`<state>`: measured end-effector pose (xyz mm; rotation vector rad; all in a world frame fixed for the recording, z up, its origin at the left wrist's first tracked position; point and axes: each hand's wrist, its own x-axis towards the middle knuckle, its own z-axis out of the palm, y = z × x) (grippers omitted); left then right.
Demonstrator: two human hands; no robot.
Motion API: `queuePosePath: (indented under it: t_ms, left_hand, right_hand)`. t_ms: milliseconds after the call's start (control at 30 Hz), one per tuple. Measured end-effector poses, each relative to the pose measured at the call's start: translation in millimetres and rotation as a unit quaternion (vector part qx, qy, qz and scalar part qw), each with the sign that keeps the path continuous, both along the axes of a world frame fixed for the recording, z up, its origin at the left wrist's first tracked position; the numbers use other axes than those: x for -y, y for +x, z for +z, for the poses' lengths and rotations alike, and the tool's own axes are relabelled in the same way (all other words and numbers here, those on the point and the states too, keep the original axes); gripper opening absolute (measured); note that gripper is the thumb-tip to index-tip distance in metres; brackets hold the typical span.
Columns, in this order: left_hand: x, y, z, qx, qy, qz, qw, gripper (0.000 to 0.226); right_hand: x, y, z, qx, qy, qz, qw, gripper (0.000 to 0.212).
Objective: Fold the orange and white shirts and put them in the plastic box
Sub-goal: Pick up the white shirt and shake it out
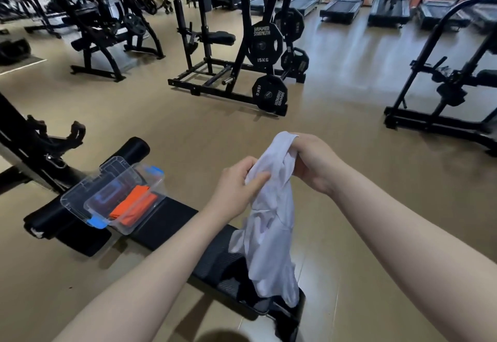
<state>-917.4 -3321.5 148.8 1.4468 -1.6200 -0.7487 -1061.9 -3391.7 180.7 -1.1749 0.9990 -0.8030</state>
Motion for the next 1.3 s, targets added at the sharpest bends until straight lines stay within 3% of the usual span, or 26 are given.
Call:
queuePosePath:
  t_ms: [67, 167, 233, 300, 467, 567, 633, 733, 833, 1000, 1133, 1300]
  left_hand:
    - [2, -2, 2, -0.009, -0.001, 0.018, 1.000, 0.023]
    - [9, -9, 13, -0.077, 0.002, 0.038, 0.996, 0.026]
    - [15, -15, 21, -0.129, 0.019, 0.056, 0.990, 0.022]
    - [18, -23, 25, -0.154, 0.039, 0.063, 0.985, 0.015]
    - [21, -32, 35, -0.241, 0.064, 0.108, 0.962, 0.020]
    - [19, -26, 43, -0.292, 0.056, 0.128, 0.946, 0.021]
    - [13, -19, 42, -0.274, 0.058, 0.150, 0.948, 0.018]
    - [9, -7, 32, -0.117, 0.066, 0.162, 0.978, 0.003]
    - [7, -5, 29, -0.011, 0.069, 0.128, 0.989, 0.023]
    - [-2, -22, 45, -0.102, 0.127, -0.045, 0.986, 0.030]
    - [-11, -30, 44, -0.172, 0.106, -0.020, 0.979, 0.028]
    - [-23, -42, 42, -0.261, 0.144, 0.025, 0.954, 0.020]
  right_hand:
    - [4, -11, 0, 0.000, -0.005, 0.014, 1.000, 0.022]
    - [4, -26, -5, -0.049, -0.023, 0.011, 0.998, 0.031]
    - [-6, -29, -9, -0.109, -0.079, -0.052, 0.990, 0.025]
    - [-17, -30, -14, -0.113, -0.156, -0.088, 0.977, 0.015]
    - [-30, -38, -30, -0.091, -0.102, 0.078, 0.987, 0.020]
    - [-24, -39, -31, -0.028, -0.085, 0.082, 0.993, 0.024]
    - [-18, -39, -22, 0.030, -0.070, 0.042, 0.996, 0.021]
    - [-11, -40, -4, 0.028, -0.122, 0.046, 0.991, 0.024]
    - [-10, -35, 11, -0.022, -0.159, 0.107, 0.981, 0.023]
    - [-12, -29, 21, -0.060, -0.186, 0.166, 0.967, 0.021]
    - [-7, -33, 14, 0.003, -0.172, 0.162, 0.972, 0.014]
    - [-6, -36, -5, 0.054, -0.150, 0.162, 0.974, 0.016]
